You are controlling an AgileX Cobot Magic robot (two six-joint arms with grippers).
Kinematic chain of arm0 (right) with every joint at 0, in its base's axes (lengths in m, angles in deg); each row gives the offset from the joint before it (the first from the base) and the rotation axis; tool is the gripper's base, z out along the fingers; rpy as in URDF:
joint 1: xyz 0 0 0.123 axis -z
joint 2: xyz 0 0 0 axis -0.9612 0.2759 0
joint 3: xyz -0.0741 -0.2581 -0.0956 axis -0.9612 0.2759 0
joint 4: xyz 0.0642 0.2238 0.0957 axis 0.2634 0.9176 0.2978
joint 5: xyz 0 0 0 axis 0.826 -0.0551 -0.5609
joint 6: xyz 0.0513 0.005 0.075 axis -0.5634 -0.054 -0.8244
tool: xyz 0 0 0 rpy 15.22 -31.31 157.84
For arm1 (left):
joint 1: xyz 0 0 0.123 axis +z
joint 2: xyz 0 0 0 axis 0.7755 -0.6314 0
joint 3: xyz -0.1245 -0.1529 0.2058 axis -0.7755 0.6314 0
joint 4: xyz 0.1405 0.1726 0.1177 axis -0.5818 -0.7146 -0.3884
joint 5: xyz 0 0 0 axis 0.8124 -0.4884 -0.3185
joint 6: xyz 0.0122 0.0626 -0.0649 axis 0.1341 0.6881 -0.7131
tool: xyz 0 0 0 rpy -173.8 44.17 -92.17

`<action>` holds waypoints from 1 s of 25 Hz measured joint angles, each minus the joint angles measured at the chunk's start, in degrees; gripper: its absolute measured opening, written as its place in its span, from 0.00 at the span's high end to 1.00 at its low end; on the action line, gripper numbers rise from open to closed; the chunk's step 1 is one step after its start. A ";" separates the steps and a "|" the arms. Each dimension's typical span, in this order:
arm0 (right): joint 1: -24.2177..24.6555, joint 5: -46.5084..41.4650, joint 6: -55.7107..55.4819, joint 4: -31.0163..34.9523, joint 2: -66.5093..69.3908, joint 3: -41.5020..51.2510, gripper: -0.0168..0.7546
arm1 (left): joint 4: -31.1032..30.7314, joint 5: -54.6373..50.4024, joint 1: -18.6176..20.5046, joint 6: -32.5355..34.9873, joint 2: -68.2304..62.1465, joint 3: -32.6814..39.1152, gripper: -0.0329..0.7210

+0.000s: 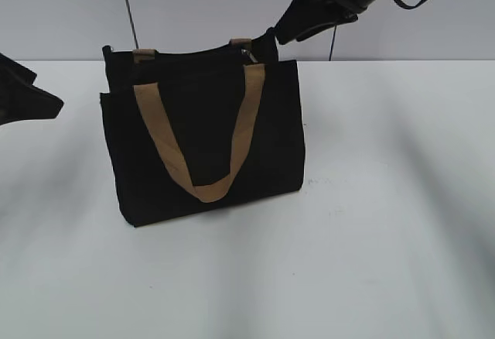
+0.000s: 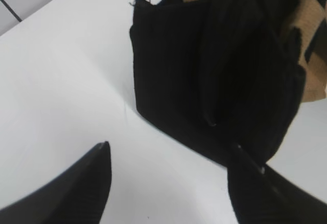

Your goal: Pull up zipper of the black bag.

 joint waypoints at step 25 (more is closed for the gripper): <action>0.06 -7.94 -7.63 -42.16 -11.66 0.00 0.50 | -32.37 -3.60 0.11 -42.33 0.00 -1.45 0.43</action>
